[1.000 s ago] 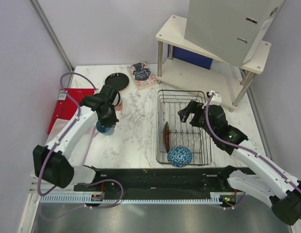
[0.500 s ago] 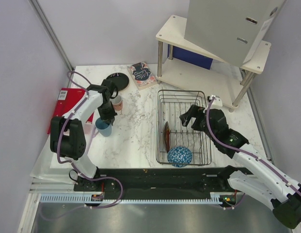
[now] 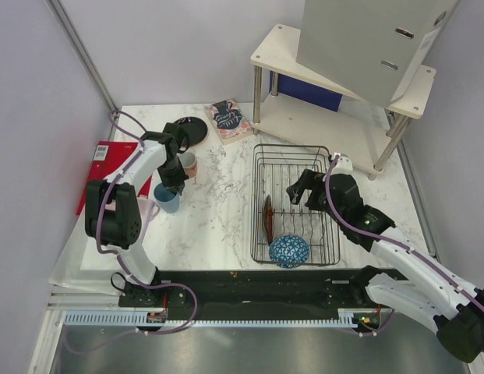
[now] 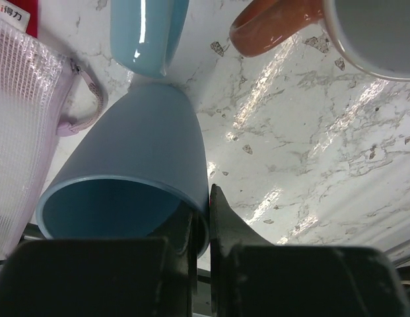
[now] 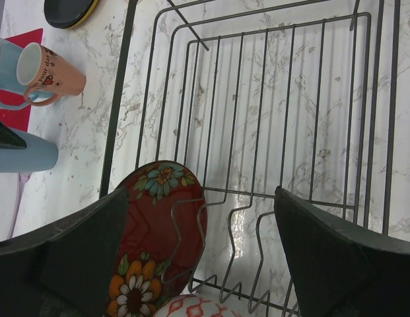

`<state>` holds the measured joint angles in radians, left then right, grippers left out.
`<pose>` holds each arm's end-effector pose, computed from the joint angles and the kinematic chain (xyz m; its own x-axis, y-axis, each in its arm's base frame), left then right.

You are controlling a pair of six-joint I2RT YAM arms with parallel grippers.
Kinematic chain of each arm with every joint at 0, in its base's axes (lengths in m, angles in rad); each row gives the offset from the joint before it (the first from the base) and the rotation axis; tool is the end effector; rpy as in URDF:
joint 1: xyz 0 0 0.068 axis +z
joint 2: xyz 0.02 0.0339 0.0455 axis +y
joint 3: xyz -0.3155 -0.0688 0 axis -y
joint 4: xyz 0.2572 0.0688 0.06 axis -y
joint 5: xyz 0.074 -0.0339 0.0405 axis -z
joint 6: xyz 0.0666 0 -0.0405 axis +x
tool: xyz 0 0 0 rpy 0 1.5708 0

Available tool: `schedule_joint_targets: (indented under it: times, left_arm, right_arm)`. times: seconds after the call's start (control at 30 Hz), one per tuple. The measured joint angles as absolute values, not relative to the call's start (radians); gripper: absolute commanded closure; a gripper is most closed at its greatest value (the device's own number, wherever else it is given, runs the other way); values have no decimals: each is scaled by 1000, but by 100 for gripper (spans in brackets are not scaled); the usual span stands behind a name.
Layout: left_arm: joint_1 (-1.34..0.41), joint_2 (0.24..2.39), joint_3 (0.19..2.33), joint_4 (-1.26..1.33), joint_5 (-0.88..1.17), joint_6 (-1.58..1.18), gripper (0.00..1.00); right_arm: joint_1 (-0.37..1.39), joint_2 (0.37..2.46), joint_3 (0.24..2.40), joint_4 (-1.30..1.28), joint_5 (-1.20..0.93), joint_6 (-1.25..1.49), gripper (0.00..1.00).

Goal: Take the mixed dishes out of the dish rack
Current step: Place the cup at the center of the board.

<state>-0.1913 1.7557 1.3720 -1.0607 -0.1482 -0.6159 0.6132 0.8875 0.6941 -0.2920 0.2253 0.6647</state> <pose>0.3520 -0.0581 0.2442 -0.8931 -0.4090 -0.1875 -0.4240 0.9044 0.0467 0.1784 0.1073 0.3028 -0.5467 0.3505 -0.7605 -0.0790 0.8826 0.4635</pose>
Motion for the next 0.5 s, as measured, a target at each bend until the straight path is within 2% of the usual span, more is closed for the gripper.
schedule_joint_targets:
  times: [0.1,0.27,0.37,0.4,0.47,0.5]
  left_arm:
    - [-191,1758,1374,-1058,-150,-616,88]
    - [-191,1756,1369,-1048,-151,-617,80]
    - [-191,1747,1359,-1029,-150,-616,67]
    - [-191,1741,1355,-1025,-150,-616,59]
    - [-191,1727,1353,-1020,-147,-613,49]
    - [-191,1718,1352,-1017,-146,-613,38]
  right_arm:
    - [613,898,694,-290,214,662,2]
    - [613,902,694,-284,198,654,2]
    - [613,902,693,-284,196,650,2]
    - [613,902,693,-284,196,649,2]
    - [613,902,693,-284,196,649,2]
    - [613,902,693,-284,196,649,2]
